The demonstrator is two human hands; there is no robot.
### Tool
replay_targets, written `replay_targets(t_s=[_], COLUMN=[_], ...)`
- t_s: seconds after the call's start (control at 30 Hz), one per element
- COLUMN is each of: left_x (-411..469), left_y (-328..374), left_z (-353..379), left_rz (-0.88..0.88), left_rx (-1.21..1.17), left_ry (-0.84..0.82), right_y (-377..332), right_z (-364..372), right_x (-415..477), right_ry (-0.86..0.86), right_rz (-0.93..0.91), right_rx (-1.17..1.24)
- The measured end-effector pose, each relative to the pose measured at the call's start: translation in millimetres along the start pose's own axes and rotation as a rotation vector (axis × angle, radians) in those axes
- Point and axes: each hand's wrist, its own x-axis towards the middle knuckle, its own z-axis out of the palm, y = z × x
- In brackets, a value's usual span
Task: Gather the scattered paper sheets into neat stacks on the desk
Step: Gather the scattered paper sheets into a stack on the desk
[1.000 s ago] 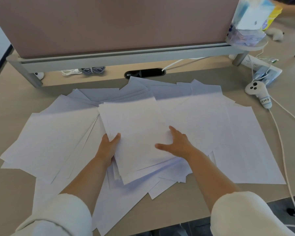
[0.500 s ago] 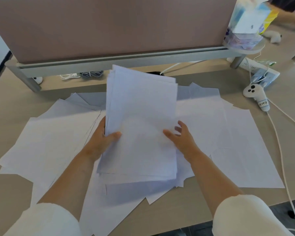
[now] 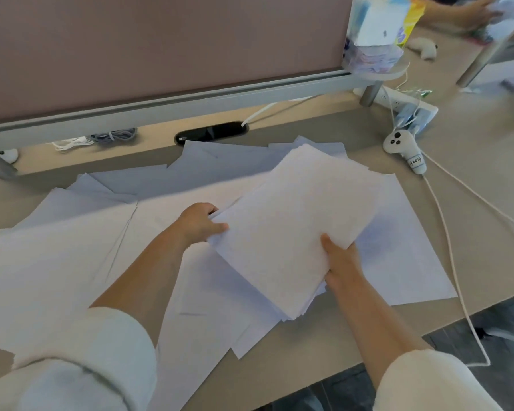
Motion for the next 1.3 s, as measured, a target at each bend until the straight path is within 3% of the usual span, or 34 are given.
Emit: replay_targets(t_s=[0.1,0.27,0.6,0.93,1.17,1.3], left_x=[4.1,11.8,14.8,16.1,16.8,13.4], left_y=[2.0,-5.4,-5.6,0.8,1.4,-2.5], left_z=[18.3,36.7,44.6,46.4,48.7,42.7], left_rz=[0.078,-0.061,-0.128,-0.074,0.006,-0.008], left_rx=[0.084,0.185,0.209,0.136,0.148,-0.202], left_ry=[0.126,0.165,0.075,0.008,0.055,-0.07], right_y=[-0.1,-0.6,-9.5,-12.1,-4.1,-2.2], right_z=[-1.8,-2.1,-4.7,-6.7,-14.1,-13.4], right_x=[1.3,8.8,10.1,12.2,14.2,16.3], right_ry=[0.124,0.272,0.257,0.21,0.209,0.097], right_rz=[-0.015,-0.031,0.04,0.064,0.072,0.178], right_rx=[-0.218,-0.601,-0.368,-0.277,-0.152,-0.229])
